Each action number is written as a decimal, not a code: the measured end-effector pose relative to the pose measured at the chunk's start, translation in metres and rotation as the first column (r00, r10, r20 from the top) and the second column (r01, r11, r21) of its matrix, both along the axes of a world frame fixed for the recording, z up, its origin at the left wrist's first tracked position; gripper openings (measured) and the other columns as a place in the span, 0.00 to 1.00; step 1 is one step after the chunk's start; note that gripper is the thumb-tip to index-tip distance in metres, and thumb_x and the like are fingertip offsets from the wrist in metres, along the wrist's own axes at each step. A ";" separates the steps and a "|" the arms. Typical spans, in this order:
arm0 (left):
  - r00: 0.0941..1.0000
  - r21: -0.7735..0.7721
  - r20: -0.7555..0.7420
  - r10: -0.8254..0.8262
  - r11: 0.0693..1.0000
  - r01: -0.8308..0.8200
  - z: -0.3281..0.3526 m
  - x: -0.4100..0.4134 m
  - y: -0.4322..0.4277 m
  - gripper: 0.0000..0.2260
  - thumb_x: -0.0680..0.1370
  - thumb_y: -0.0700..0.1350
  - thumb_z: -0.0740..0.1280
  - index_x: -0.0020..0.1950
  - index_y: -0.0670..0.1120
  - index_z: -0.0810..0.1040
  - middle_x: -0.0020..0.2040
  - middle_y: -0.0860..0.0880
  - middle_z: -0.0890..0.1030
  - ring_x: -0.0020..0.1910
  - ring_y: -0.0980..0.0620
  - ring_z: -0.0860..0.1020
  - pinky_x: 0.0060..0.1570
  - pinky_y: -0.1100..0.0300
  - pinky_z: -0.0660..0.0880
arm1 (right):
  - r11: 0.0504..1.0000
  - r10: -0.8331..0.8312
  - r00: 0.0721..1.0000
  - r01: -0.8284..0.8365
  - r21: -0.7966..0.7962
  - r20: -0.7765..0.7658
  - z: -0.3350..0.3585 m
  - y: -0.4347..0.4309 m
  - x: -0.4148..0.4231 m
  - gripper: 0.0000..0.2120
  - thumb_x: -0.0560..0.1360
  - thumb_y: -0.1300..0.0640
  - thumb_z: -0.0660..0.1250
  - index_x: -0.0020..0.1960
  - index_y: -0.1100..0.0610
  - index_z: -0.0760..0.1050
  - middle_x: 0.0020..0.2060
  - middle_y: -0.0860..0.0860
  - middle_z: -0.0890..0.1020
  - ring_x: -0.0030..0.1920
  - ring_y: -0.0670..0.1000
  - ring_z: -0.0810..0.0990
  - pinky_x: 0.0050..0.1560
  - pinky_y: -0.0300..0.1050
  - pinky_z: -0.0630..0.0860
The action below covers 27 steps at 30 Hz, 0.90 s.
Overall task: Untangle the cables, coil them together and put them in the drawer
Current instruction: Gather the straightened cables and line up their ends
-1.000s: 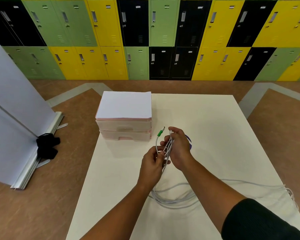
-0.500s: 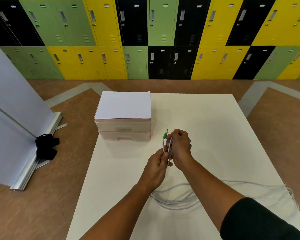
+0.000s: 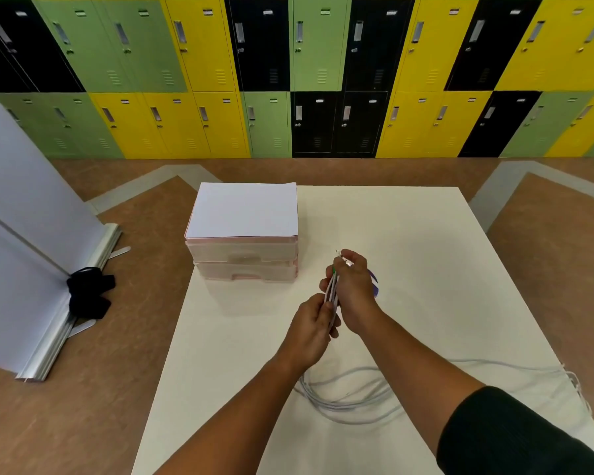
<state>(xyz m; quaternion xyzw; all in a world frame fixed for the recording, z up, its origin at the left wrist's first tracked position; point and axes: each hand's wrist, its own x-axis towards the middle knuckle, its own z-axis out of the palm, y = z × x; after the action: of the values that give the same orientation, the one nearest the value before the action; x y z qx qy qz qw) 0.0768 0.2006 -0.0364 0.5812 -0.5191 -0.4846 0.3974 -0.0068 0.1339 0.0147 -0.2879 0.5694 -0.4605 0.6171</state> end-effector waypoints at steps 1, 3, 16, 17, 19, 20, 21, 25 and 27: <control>1.000 0.017 -0.008 -0.010 1.000 0.010 0.002 0.001 0.000 0.13 0.86 0.47 0.54 0.47 0.49 0.75 0.37 0.50 0.80 0.34 0.53 0.79 0.37 0.61 0.73 | 1.000 0.025 0.999 -0.025 -0.013 -0.025 0.002 -0.002 0.000 0.08 0.83 0.57 0.58 0.61 0.51 0.70 0.34 0.52 0.76 0.28 0.51 0.76 0.32 0.43 0.72; 0.999 0.043 0.015 -0.034 0.999 0.033 0.005 0.001 -0.001 0.14 0.86 0.48 0.54 0.48 0.46 0.76 0.35 0.49 0.80 0.34 0.55 0.78 0.37 0.64 0.72 | 0.997 0.049 0.996 -0.052 -0.049 -0.070 0.007 -0.007 0.001 0.10 0.83 0.57 0.57 0.62 0.52 0.72 0.34 0.51 0.74 0.27 0.50 0.74 0.36 0.46 0.75; 0.949 0.112 -0.311 0.055 0.993 -0.021 0.032 0.012 -0.008 0.16 0.85 0.47 0.59 0.54 0.34 0.75 0.32 0.47 0.75 0.28 0.51 0.71 0.31 0.59 0.69 | 0.989 0.130 0.991 -0.132 -0.070 -0.032 0.023 -0.021 0.007 0.04 0.82 0.53 0.62 0.55 0.51 0.73 0.34 0.52 0.76 0.29 0.51 0.74 0.34 0.47 0.73; 0.954 0.106 -0.290 0.072 0.993 -0.043 0.033 0.012 -0.008 0.16 0.85 0.48 0.59 0.55 0.36 0.75 0.31 0.49 0.74 0.28 0.52 0.70 0.30 0.60 0.69 | 0.986 0.153 0.988 -0.154 -0.060 -0.032 0.024 -0.021 0.007 0.05 0.82 0.52 0.61 0.56 0.51 0.72 0.35 0.52 0.76 0.31 0.52 0.76 0.35 0.47 0.73; 0.958 0.095 -0.272 0.094 0.993 -0.071 0.036 0.010 -0.007 0.14 0.85 0.48 0.58 0.55 0.37 0.75 0.30 0.51 0.73 0.28 0.54 0.69 0.29 0.60 0.67 | 0.982 0.178 0.983 -0.180 -0.059 -0.041 0.026 -0.021 0.008 0.06 0.82 0.52 0.60 0.57 0.51 0.71 0.36 0.53 0.78 0.34 0.54 0.80 0.38 0.50 0.74; 0.956 0.095 -0.274 0.103 0.992 -0.080 0.037 0.008 -0.006 0.15 0.85 0.48 0.57 0.54 0.37 0.75 0.30 0.50 0.72 0.27 0.53 0.68 0.29 0.59 0.66 | 0.979 0.188 0.981 -0.191 -0.067 -0.052 0.027 -0.020 0.008 0.06 0.82 0.52 0.60 0.58 0.50 0.71 0.36 0.53 0.78 0.34 0.55 0.81 0.39 0.51 0.74; 0.955 0.096 -0.278 0.104 0.992 -0.080 0.038 0.006 -0.005 0.15 0.85 0.47 0.57 0.51 0.36 0.74 0.30 0.49 0.73 0.27 0.52 0.68 0.29 0.59 0.66 | 0.976 0.195 0.978 -0.201 -0.087 -0.068 0.028 -0.019 0.009 0.07 0.83 0.53 0.59 0.59 0.49 0.71 0.36 0.54 0.79 0.35 0.55 0.81 0.40 0.51 0.74; 0.953 0.089 -0.299 0.043 0.996 -0.017 0.044 0.003 -0.006 0.16 0.86 0.44 0.54 0.43 0.43 0.76 0.33 0.46 0.75 0.27 0.51 0.70 0.28 0.59 0.67 | 0.954 0.180 0.975 -0.205 -0.217 -0.128 0.033 -0.013 0.004 0.14 0.83 0.60 0.54 0.63 0.46 0.72 0.36 0.57 0.77 0.32 0.56 0.78 0.34 0.46 0.76; 0.947 0.106 -0.321 0.031 0.994 0.004 0.047 0.003 -0.008 0.15 0.86 0.44 0.54 0.45 0.42 0.77 0.33 0.45 0.74 0.27 0.51 0.69 0.28 0.59 0.67 | 0.956 0.166 0.976 -0.194 -0.219 -0.142 0.033 -0.014 0.001 0.14 0.83 0.61 0.53 0.60 0.48 0.73 0.36 0.57 0.77 0.32 0.56 0.78 0.33 0.46 0.75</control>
<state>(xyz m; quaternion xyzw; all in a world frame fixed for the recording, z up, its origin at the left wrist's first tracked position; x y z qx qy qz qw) 0.0800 0.1930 0.0108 0.5179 -0.4170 -0.5968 0.4491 -0.0062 0.1203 0.0481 -0.4362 0.5197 -0.4471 0.5828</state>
